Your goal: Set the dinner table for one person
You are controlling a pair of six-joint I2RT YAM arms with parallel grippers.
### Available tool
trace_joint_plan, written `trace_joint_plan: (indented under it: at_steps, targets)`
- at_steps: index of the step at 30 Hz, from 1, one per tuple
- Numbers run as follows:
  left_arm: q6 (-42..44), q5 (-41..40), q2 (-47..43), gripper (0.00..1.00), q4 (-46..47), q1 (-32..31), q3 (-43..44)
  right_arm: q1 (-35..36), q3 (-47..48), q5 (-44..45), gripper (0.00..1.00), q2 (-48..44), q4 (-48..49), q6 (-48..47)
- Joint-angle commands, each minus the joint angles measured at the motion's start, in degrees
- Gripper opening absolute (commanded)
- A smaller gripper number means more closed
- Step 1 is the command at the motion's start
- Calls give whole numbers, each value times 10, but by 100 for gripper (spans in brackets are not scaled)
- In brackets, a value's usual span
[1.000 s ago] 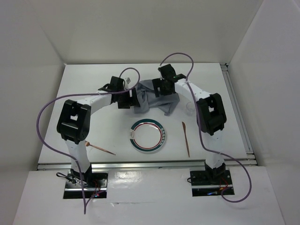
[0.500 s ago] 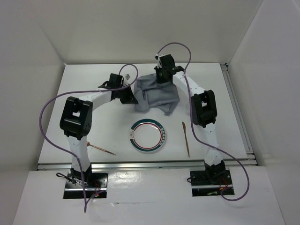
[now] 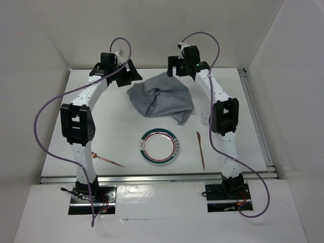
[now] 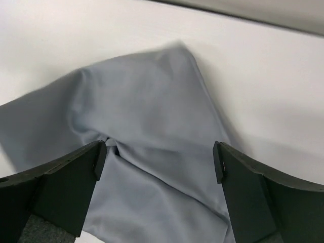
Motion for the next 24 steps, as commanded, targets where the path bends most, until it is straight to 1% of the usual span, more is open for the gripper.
trace_joint_plan:
  at_steps: [1, 2, 3, 4, 5, 6, 7, 8, 9, 10, 11, 12, 13, 14, 15, 16, 17, 18, 20, 22, 23, 24]
  targets:
    - [-11, -50, 40, 94, -95, 10, 31, 0, -7, 21, 100, -21, -50, 23]
    - [-26, -64, 27, 96, -95, 16, 20, 0, -27, 32, 100, -39, -50, 39]
    - [-33, -94, 13, 97, -101, 23, 6, -6, -83, 47, 100, -61, -50, 48]
    - [-40, -109, -5, 98, -88, 35, -11, -12, -120, 53, 100, -113, -30, 58]
    - [-49, -125, -26, 98, -79, 40, -33, -12, -158, 59, 100, -143, -18, 67]
    - [-70, -157, -67, 96, -73, 40, -78, -18, -240, 65, 98, -174, -3, 87]
    - [-75, -164, -86, 93, -61, 47, -102, -18, -281, 72, 95, -205, 26, 97]
    - [-83, -177, -103, 81, -51, 52, -120, -18, -319, 72, 86, -264, 43, 105]
    - [-89, -186, -117, 67, -45, 53, -156, -24, -358, 60, 73, -290, 60, 110]
    - [-89, -178, -139, 49, -35, 53, -174, -31, -422, 59, 61, -313, 81, 122]
    - [-83, -164, -139, 32, -23, 53, -187, -31, -445, 59, 49, -348, 82, 130]
    - [-83, -148, -139, 30, -16, 53, -198, -38, -462, 54, 26, -358, 82, 139]
    - [-93, -120, -139, 33, -10, 53, -211, -46, -488, 40, 18, -365, 73, 160]
    - [-100, -106, -115, 43, -10, 53, -211, -46, -499, 29, 12, -370, 73, 171]
    - [-112, -88, -97, 69, -21, 53, -200, -46, -508, 22, 12, -376, 65, 193]
    - [-112, -88, -79, 74, -33, 53, -186, -46, -523, 14, 13, -377, 60, 206]
    - [-122, -88, -60, 79, -40, 53, -174, -46, -532, 8, 18, -377, 54, 218]
    - [-127, -79, -28, 81, -40, 53, -157, -46, -541, 8, 21, -382, 54, 247]
    - [-133, -79, 0, 82, -50, 53, -137, -46, -568, -2, 34, -389, 54, 277]
    - [-142, -89, 31, 83, -50, 53, -113, -52, -588, -13, 35, -389, 73, 308]
    - [-148, -89, 40, 86, -56, 53, -105, -52, -594, -14, 46, -389, 73, 315]
    - [-148, -89, 48, 90, -56, 53, -98, -52, -594, -8, 53, -389, 78, 321]
